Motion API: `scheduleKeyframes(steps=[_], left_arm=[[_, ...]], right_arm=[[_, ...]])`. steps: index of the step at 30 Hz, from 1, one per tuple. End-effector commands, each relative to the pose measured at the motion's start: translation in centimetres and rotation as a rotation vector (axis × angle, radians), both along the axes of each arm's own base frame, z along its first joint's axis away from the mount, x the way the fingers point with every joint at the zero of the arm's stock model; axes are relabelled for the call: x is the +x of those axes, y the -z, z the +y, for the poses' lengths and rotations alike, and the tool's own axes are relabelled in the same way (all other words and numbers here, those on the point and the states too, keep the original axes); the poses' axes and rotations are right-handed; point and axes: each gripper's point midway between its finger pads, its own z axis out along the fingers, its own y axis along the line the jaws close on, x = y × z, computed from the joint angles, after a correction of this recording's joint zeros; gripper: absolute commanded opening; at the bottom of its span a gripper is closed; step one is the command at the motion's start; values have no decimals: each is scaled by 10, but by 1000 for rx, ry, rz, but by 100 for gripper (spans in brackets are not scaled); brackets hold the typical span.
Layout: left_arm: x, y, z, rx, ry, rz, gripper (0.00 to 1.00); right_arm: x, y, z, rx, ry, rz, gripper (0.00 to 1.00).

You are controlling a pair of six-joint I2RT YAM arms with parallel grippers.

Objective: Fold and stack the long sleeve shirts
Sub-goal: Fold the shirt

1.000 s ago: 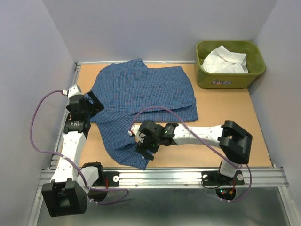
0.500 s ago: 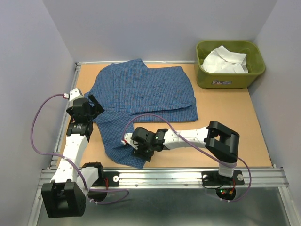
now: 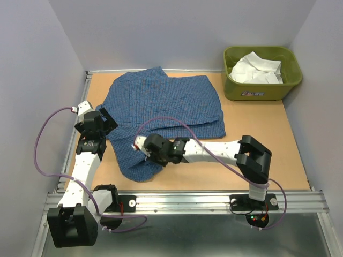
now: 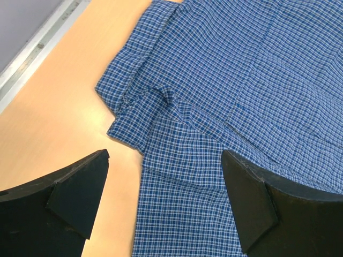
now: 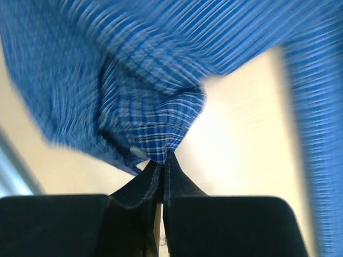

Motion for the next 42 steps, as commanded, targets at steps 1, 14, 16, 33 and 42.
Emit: scheduleKeyframes(steps=[1,14,16,33,42], left_arm=[[2,-12,11,15,-74,-41,97],[1,-7,8,2,-80,-26,94],[1,-6,6,1,-76,-23,94],[7,11,-14,-4,5,36,93],[9,20,-19,-13,30,68,93]], right_arm=[[101,-86,12,165,213,-208,0],[303,-213,8,338,474,-575,1],[322,-208,12,344,485,-601,1],[382,-328,-17,779,663,-1087,1],[379,-283,10,744,517,-972,5]])
